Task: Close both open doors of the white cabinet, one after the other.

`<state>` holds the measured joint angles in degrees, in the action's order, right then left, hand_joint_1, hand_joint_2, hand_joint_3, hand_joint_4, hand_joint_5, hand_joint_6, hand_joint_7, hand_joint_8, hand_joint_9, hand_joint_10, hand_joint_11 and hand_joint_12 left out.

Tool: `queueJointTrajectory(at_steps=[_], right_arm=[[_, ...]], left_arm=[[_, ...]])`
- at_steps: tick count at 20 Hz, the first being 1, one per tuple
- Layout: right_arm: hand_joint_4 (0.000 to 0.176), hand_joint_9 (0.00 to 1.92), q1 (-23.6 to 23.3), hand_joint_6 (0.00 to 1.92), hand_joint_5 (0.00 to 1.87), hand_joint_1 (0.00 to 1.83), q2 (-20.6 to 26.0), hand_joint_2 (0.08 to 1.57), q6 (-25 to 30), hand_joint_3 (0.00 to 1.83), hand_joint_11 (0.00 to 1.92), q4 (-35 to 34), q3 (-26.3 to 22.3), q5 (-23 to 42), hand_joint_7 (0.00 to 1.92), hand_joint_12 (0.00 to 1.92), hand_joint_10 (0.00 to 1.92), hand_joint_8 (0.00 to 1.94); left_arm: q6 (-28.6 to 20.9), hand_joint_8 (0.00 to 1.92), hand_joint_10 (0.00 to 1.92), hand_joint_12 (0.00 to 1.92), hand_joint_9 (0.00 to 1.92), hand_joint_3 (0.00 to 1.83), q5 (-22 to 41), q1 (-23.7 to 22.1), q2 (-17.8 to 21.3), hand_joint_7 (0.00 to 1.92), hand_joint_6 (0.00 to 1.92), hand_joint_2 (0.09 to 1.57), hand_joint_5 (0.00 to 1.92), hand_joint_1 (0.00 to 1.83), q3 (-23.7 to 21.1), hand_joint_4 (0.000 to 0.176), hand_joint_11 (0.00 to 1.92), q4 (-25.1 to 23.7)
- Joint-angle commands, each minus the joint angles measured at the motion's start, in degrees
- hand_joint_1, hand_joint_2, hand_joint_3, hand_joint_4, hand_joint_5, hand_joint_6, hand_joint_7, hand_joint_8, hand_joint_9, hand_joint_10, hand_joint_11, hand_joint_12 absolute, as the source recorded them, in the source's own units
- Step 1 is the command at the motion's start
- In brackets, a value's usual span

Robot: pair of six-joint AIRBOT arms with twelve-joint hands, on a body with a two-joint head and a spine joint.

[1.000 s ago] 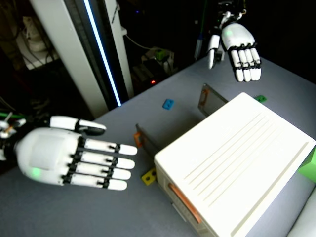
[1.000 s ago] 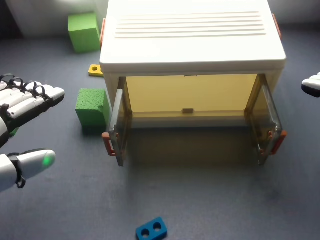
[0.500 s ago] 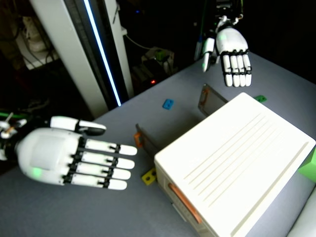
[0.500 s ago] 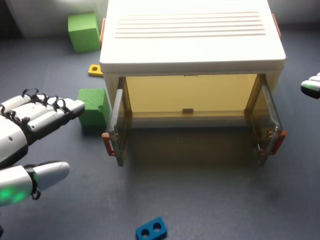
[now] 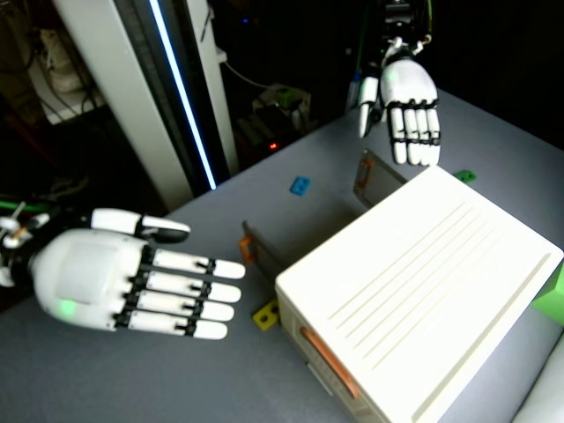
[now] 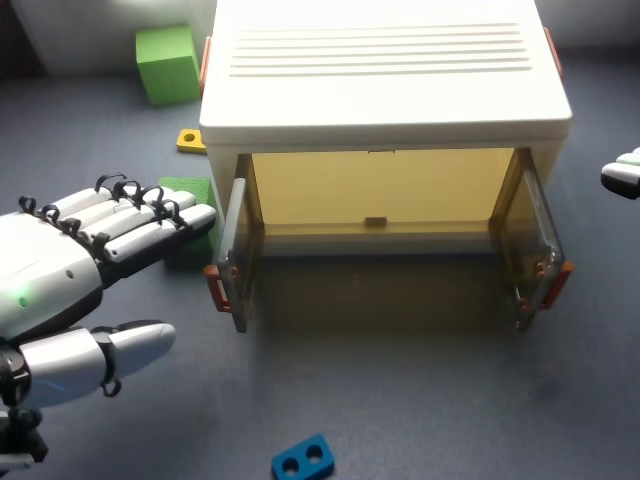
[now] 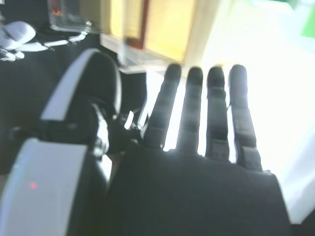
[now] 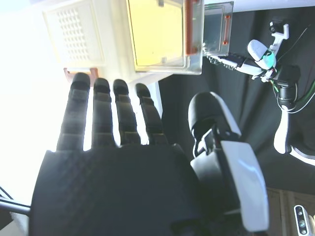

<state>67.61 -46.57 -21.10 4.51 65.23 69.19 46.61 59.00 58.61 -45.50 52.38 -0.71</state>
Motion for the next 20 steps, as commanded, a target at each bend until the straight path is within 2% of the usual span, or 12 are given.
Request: queueJointTrajectory(at_steps=[1,3,4,6,9,14,16,18,20], right_arm=[[0.034,0.01,-0.6,0.00,0.04,0.00,0.0,1.43,0.2,0.00,0.05,-1.9,0.2,6.4,0.02,0.01,0.00,0.00],[0.029,0.00,-0.6,0.00,0.04,0.00,0.0,1.44,0.2,0.00,0.04,-1.9,0.2,6.4,0.02,0.00,0.00,0.00],[0.019,0.02,-0.6,0.01,0.05,0.00,-0.1,1.44,0.2,0.00,0.06,-1.9,0.3,6.4,0.04,0.01,0.01,0.01],[0.027,0.01,-0.6,0.00,0.05,0.00,-0.2,1.45,0.2,0.00,0.05,-1.9,0.3,6.4,0.03,0.00,0.00,0.00],[0.020,0.00,-0.6,0.00,0.04,0.00,-0.3,1.45,0.3,0.00,0.04,-1.9,0.4,6.4,0.02,0.00,0.00,0.00],[0.031,0.00,-0.6,0.00,0.05,0.00,-0.4,1.45,0.3,0.00,0.04,-1.9,0.4,6.4,0.02,0.00,0.00,0.00],[0.020,0.00,-0.6,0.00,0.05,0.00,-0.5,1.45,0.3,0.00,0.04,-1.9,0.5,6.4,0.03,0.00,0.00,0.00],[0.020,0.00,-0.6,0.00,0.05,0.00,-0.5,1.45,0.3,0.00,0.04,-1.9,0.5,6.4,0.03,0.00,0.00,0.00],[0.041,0.00,-0.6,0.00,0.04,0.00,-0.5,1.43,0.3,0.00,0.05,-1.9,0.5,6.4,0.02,0.00,0.00,0.00]], left_arm=[[-0.4,0.00,0.00,0.10,0.00,0.00,5.5,-0.9,-0.2,0.00,0.00,1.49,0.02,0.03,0.2,0.000,0.00,-0.2],[-1.2,0.01,0.01,0.06,0.02,0.00,4.5,-1.9,-0.8,0.02,0.00,1.49,0.03,0.00,0.6,0.000,0.02,-1.6],[-1.4,0.00,0.00,0.19,0.03,0.00,4.1,-2.2,-1.0,0.03,0.00,1.50,0.04,0.02,0.7,0.000,0.00,-2.0],[-1.7,0.00,0.00,0.21,0.02,0.00,3.2,-2.7,-1.4,0.03,0.00,1.49,0.05,0.06,1.0,0.000,0.00,-2.5],[-2.0,0.00,0.00,0.14,0.02,0.00,2.9,-2.9,-1.8,0.05,0.01,1.48,0.08,0.06,1.1,0.000,0.00,-2.9],[-2.9,0.00,0.00,0.24,0.06,0.00,2.2,-3.8,-2.7,0.08,0.00,1.49,0.11,0.07,1.4,0.000,0.00,-4.7],[-3.5,0.00,0.00,0.16,0.04,0.00,1.7,-4.5,-3.3,0.05,0.00,1.48,0.10,0.10,1.8,0.000,0.00,-5.5],[-3.7,0.00,0.00,0.12,0.04,0.00,1.2,-5.2,-3.8,0.05,0.00,1.49,0.08,0.03,2.1,0.000,0.00,-6.2],[-4.0,0.00,0.00,0.12,0.04,0.00,0.8,-5.8,-4.4,0.05,0.01,1.48,0.09,0.02,2.5,0.000,0.01,-6.6]])
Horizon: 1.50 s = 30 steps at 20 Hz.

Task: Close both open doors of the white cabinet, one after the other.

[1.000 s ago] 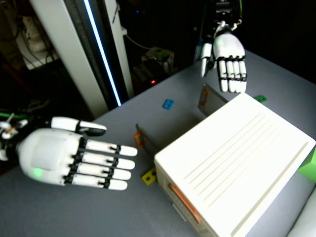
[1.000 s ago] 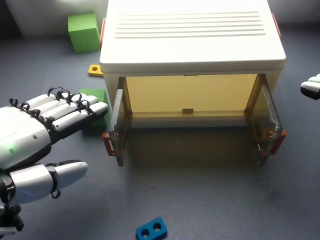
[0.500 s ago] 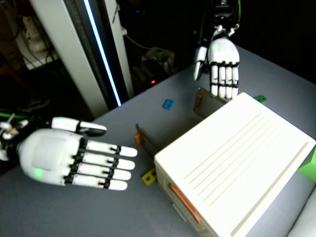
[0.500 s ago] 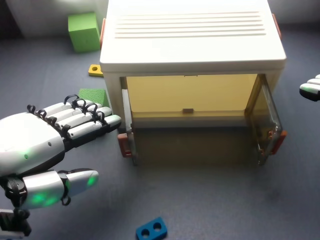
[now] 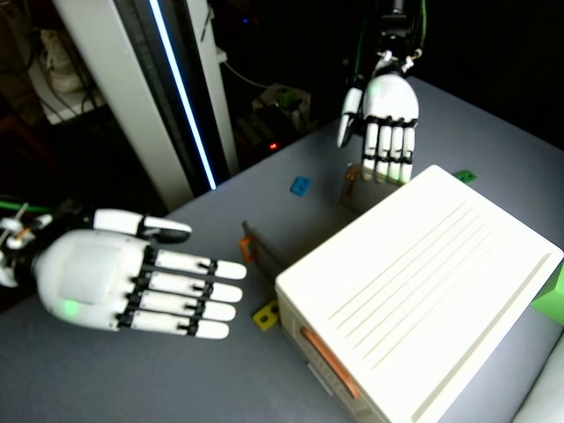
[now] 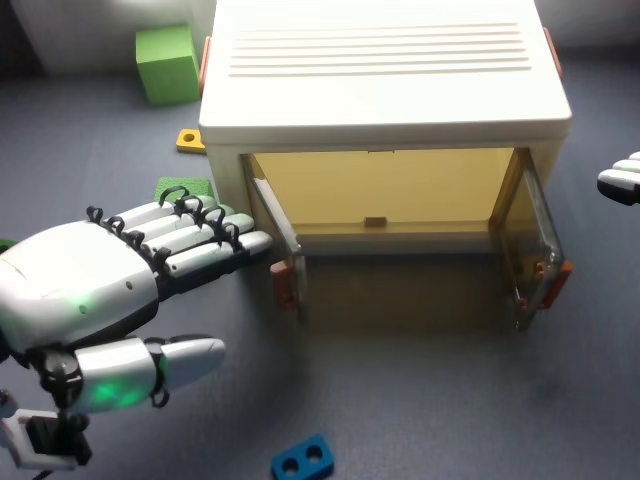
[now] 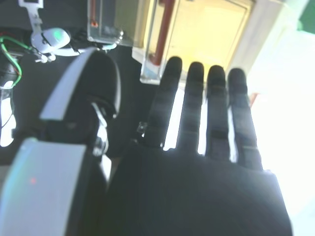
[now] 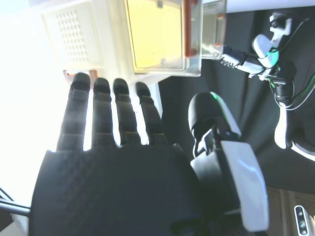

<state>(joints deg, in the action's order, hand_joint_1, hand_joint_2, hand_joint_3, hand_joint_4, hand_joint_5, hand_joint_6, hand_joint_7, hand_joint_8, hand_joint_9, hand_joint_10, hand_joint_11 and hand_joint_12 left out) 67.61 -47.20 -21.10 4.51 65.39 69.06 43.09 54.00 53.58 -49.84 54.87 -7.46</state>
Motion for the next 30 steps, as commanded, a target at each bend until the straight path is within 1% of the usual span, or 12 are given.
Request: queueJointTrajectory(at_steps=[1,4,7,8,11,12,17,18,21,23,26,30], right_arm=[[0.037,0.00,-0.6,0.00,0.04,0.00,0.1,1.44,0.3,0.00,0.05,-1.9,0.4,6.6,0.02,0.01,0.00,0.00],[0.037,0.03,-0.6,0.01,0.06,0.00,0.0,1.41,0.3,0.00,0.07,-1.9,0.5,6.6,0.04,0.01,0.01,0.01],[0.022,0.02,-0.6,0.01,0.06,0.00,-0.2,1.43,0.3,0.00,0.06,-1.9,0.6,6.6,0.04,0.00,0.00,0.00],[0.037,0.00,-0.6,0.00,0.05,0.00,-0.2,1.43,0.3,0.00,0.03,-1.9,0.6,6.6,0.02,0.00,0.00,0.00],[0.053,0.00,-0.6,0.00,0.03,0.00,-0.3,1.43,0.3,0.00,0.03,-1.9,0.6,6.6,0.02,0.00,0.00,0.00],[0.044,0.00,-0.6,0.00,0.03,0.00,-0.3,1.44,0.3,0.00,0.03,-1.9,0.6,6.6,0.02,0.00,0.00,0.00],[0.041,0.00,-0.6,0.00,0.04,0.00,-0.4,1.43,0.4,0.00,0.02,-1.9,0.6,6.6,0.02,0.00,0.00,0.00],[0.030,0.01,-0.6,0.00,0.04,0.00,-0.4,1.43,0.4,0.00,0.03,-1.9,0.6,6.6,0.02,0.01,0.00,0.00],[0.027,0.02,-0.6,0.01,0.05,0.00,-0.4,1.43,0.5,0.00,0.05,-1.9,0.6,6.6,0.03,0.02,0.01,0.01],[0.046,0.01,-0.6,0.00,0.04,0.00,-0.4,1.41,0.6,0.00,0.06,-1.9,0.6,6.6,0.02,0.01,0.00,0.00],[0.025,0.01,-0.6,0.00,0.05,0.00,-0.4,1.42,0.9,0.00,0.05,-1.4,0.3,6.7,0.03,0.01,0.00,0.00],[0.039,0.01,-0.6,0.01,0.06,0.00,-0.2,1.44,1.1,0.01,0.06,-0.4,-0.1,6.7,0.03,0.01,0.00,0.00]], left_arm=[[-0.5,0.00,0.00,0.13,0.04,0.00,5.7,-1.0,-0.3,0.06,0.01,1.48,0.11,0.05,0.1,0.000,0.01,0.0],[-0.5,0.00,0.00,0.13,0.05,0.00,5.3,-1.7,-1.3,0.06,0.00,1.47,0.10,0.02,0.6,0.000,0.01,-0.3],[-0.5,0.00,0.00,0.14,0.04,0.00,4.8,-2.9,-2.6,0.04,0.00,1.45,0.09,0.09,1.3,0.000,0.01,-0.7],[-0.5,0.00,0.00,0.14,0.04,0.00,4.5,-3.6,-3.0,0.04,0.00,1.45,0.09,0.02,1.6,0.000,0.01,-1.1],[-0.5,0.00,0.00,0.09,0.05,0.00,3.4,-5.0,-4.3,0.06,0.00,1.43,0.10,0.00,2.5,0.000,0.01,-1.7],[-0.5,0.00,0.00,0.09,0.06,0.00,3.2,-5.3,-4.8,0.07,0.00,1.43,0.11,0.00,2.8,0.000,0.02,-1.8],[-0.5,0.00,0.00,0.06,0.00,0.00,2.3,-7.1,-6.6,0.00,0.01,1.41,0.06,0.00,3.9,0.000,0.01,-2.3],[-0.5,0.00,0.00,0.06,0.00,0.00,2.0,-7.5,-6.9,0.00,0.01,1.40,0.06,0.00,4.2,0.000,0.01,-2.4],[-0.5,0.00,0.00,0.03,0.00,0.00,1.6,-8.4,-7.8,0.00,0.00,1.38,0.00,0.00,4.8,0.000,0.01,-2.6],[-0.6,0.00,0.00,0.03,0.00,0.00,1.7,-8.5,-7.6,0.00,0.00,1.39,0.01,0.00,4.4,0.000,0.00,-3.1],[-1.8,0.00,0.00,0.01,0.00,0.01,3.1,-7.5,-6.0,0.00,0.02,1.41,0.05,0.00,2.9,0.000,0.02,-4.3],[-2.0,0.00,0.00,0.00,0.00,0.01,5.2,-4.7,-2.7,0.00,0.00,1.44,0.03,0.00,0.3,0.000,0.00,-4.1]])
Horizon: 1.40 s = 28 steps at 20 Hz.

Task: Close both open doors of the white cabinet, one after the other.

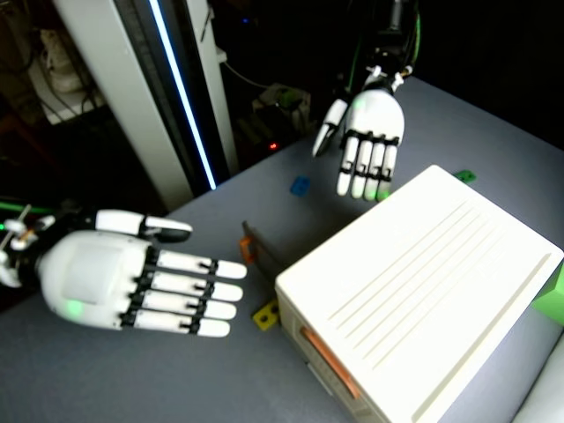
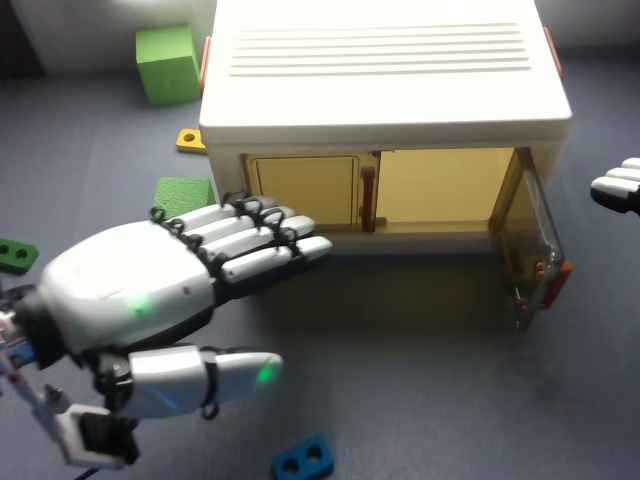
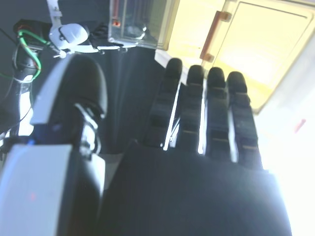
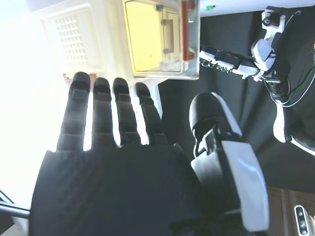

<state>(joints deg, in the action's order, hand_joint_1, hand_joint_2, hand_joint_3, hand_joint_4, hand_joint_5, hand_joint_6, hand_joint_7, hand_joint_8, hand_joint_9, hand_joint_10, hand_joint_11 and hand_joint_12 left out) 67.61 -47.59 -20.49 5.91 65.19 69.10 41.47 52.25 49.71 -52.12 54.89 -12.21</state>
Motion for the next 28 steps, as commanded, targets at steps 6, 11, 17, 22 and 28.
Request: queueJointTrajectory(at_steps=[6,11,17,22,28], right_arm=[[0.028,0.03,-0.7,0.00,0.09,0.00,0.3,1.43,0.8,0.00,0.10,0.7,-0.4,6.5,0.06,0.00,0.00,0.00],[0.035,0.02,-1.3,0.00,0.08,0.00,-0.1,1.42,0.9,0.00,0.08,1.6,-0.4,6.3,0.05,0.00,0.00,0.00],[0.040,0.02,-5.2,0.00,0.06,0.00,-0.9,1.45,1.2,0.01,0.05,5.6,-0.1,3.6,0.04,0.00,0.00,0.00],[0.025,0.06,-6.8,0.00,0.04,0.00,-1.9,1.45,2.5,0.00,0.09,7.7,0.5,3.0,0.08,0.02,0.01,0.01],[0.000,0.04,-9.1,0.00,0.04,0.00,-4.1,1.47,4.1,0.01,0.06,10.9,1.8,1.0,0.07,0.00,0.00,0.00]], left_arm=[[2.1,0.00,0.00,0.01,0.00,0.01,11.9,4.8,4.4,0.00,0.00,1.46,0.03,0.01,-2.8,0.000,0.01,7.5],[6.8,0.00,0.00,0.26,0.06,0.00,19.3,10.8,8.2,0.01,0.00,1.46,0.01,0.01,-5.6,0.000,0.01,16.4],[8.8,0.00,0.00,0.38,0.04,0.01,29.1,19.2,10.7,0.01,0.01,1.44,0.06,0.01,-8.0,0.000,0.00,24.2],[8.8,0.00,0.00,0.36,0.03,0.00,30.7,20.9,10.8,0.00,0.00,1.45,0.05,0.00,-8.4,0.000,0.00,25.0],[8.8,0.00,0.00,0.28,0.02,0.00,31.0,21.4,10.7,0.00,0.00,1.43,0.05,0.01,-8.4,0.000,0.00,25.2]])
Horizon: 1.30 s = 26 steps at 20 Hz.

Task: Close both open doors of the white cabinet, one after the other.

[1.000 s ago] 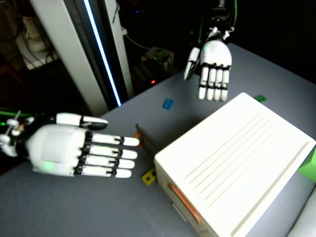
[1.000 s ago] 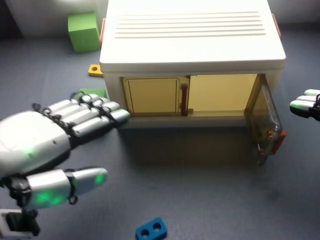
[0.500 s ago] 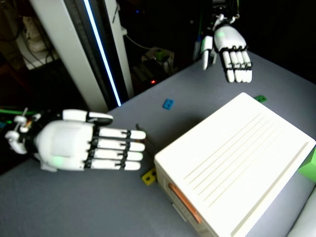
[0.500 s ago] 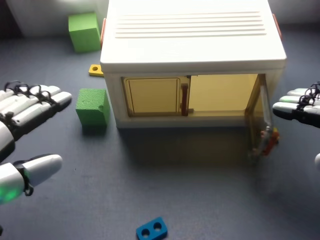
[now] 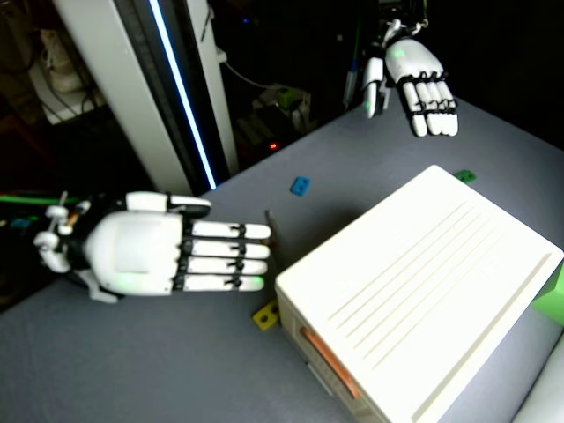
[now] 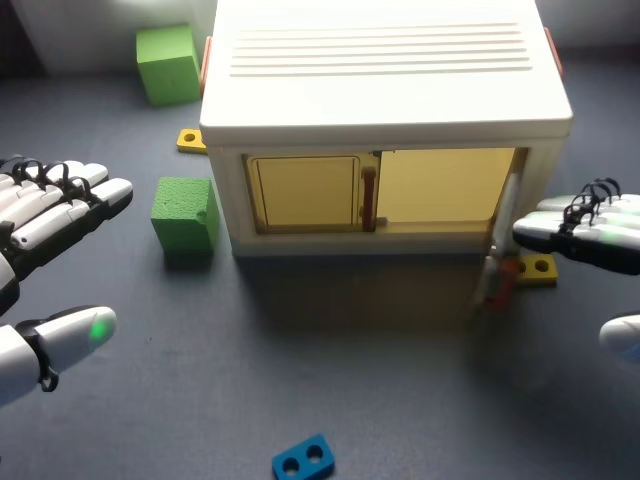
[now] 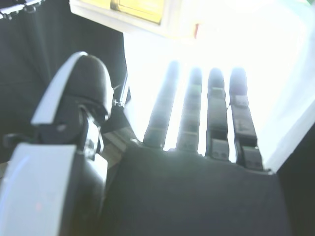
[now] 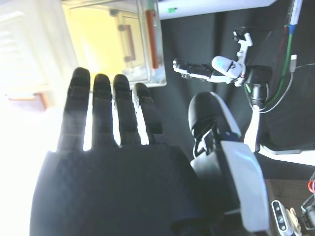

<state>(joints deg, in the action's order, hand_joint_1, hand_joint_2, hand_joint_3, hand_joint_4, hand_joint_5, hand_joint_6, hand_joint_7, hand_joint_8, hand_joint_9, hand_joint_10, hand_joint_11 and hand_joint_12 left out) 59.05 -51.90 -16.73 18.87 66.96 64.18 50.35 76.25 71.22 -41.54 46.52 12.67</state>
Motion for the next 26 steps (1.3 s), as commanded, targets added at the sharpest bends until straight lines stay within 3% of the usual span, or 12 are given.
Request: queueJointTrajectory(at_steps=[1,13,14,16,23,26], right_arm=[[0.000,0.03,-0.9,0.00,0.04,0.00,-0.1,1.48,0.6,0.01,0.04,-1.5,0.2,5.5,0.06,0.00,0.00,0.00],[0.000,0.00,-4.3,0.00,0.01,0.00,-3.3,1.50,0.6,0.01,0.00,0.3,1.7,4.0,0.00,0.00,0.00,0.00],[0.000,0.00,-4.6,0.00,0.00,0.00,-3.6,1.50,0.6,0.01,0.00,0.4,1.8,4.0,0.00,0.00,0.00,0.00],[0.000,0.00,-5.3,0.00,0.00,0.00,-4.0,1.51,0.6,0.01,0.00,0.7,2.1,3.7,0.00,0.00,0.00,0.00],[0.000,0.00,-7.3,0.00,0.01,0.00,-6.2,1.52,0.6,0.01,0.02,1.1,3.4,2.4,0.00,0.01,0.00,0.00],[0.000,0.02,-8.0,0.02,0.07,0.00,-7.4,1.53,0.6,0.01,0.07,0.0,4.3,2.4,0.04,0.03,0.01,0.01]], left_arm=[[-0.1,0.00,0.00,0.23,0.01,0.00,7.0,0.0,0.1,0.00,0.00,1.43,0.03,0.00,-0.1,0.000,0.00,0.4],[-0.2,0.00,0.00,0.23,0.05,0.01,6.9,0.3,-0.2,0.03,0.00,1.41,0.03,0.00,0.0,0.000,0.00,0.6],[-0.2,0.00,0.00,0.34,0.06,0.00,6.9,0.3,-0.2,0.05,0.00,1.39,0.04,0.00,0.0,0.000,0.00,0.6],[-0.3,0.00,0.00,0.28,0.04,0.00,6.9,0.3,-0.2,0.04,0.00,1.38,0.04,0.00,0.0,0.000,0.00,0.6],[-0.4,0.00,0.01,0.39,0.07,0.00,6.9,0.3,-0.2,0.06,0.00,1.41,0.04,0.00,0.0,0.000,0.00,0.6],[-0.4,0.00,0.00,0.32,0.04,0.00,6.8,0.3,-0.2,0.03,0.00,1.41,0.02,0.01,0.0,0.000,0.00,0.6]])
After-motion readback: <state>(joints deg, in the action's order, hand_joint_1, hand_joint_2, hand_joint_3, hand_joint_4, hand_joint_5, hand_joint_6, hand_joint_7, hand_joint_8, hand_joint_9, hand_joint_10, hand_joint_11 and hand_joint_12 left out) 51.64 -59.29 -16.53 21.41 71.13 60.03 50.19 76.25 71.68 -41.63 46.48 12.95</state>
